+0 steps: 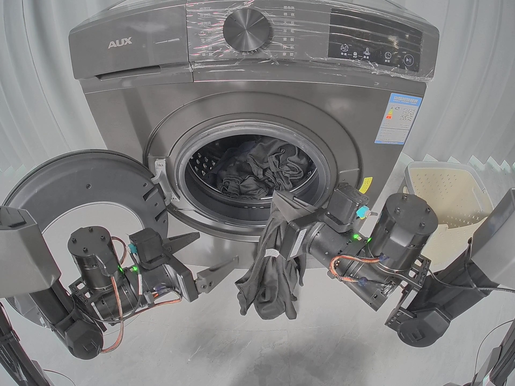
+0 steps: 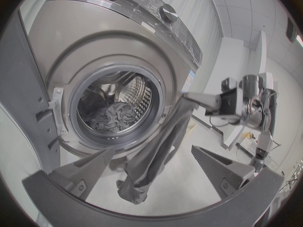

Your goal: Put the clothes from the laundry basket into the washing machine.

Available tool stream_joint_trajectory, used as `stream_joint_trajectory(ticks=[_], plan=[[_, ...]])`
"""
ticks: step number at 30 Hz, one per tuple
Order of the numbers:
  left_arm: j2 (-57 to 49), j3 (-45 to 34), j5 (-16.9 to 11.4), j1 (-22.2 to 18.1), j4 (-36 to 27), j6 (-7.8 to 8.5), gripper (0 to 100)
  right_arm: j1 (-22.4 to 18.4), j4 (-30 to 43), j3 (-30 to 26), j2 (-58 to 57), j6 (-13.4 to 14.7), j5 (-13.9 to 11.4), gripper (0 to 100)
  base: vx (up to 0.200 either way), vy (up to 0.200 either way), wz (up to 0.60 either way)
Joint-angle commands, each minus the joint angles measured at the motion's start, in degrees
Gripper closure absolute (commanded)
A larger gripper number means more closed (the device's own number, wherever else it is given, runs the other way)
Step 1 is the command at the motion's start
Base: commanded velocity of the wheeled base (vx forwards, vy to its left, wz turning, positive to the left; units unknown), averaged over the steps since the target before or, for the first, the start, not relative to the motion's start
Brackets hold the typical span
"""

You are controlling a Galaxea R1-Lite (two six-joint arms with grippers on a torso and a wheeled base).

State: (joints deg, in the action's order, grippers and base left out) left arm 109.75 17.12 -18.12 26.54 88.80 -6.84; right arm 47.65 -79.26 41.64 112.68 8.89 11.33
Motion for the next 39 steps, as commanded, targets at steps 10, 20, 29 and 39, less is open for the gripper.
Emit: stream_joint_trajectory(ticks=[10, 20, 29, 39], plan=[[11.89, -0.15, -3.07, -0.08, 0.06, 3.50, 0, 0.07, 0.16, 0.63, -1.76, -0.01, 0.01, 100, 0.000, 0.000, 0.00], [21.56, 3.80, -5.53, 0.97, 0.15, 6.49, 0, 0.07, 0.34, 0.72, -2.02, -0.01, 0.01, 100, 0.000, 0.000, 0.00], [22.96, 7.14, -5.97, 2.03, 0.15, 6.40, 0, 0.16, 1.13, 1.69, -1.50, -0.01, 0.36, 100, 0.000, 0.000, 0.00], [24.63, 9.69, -5.62, 3.08, 0.15, 6.22, 0, 0.16, 2.10, 7.14, 2.20, 0.08, 1.77, 100, 0.000, 0.000, 0.00]])
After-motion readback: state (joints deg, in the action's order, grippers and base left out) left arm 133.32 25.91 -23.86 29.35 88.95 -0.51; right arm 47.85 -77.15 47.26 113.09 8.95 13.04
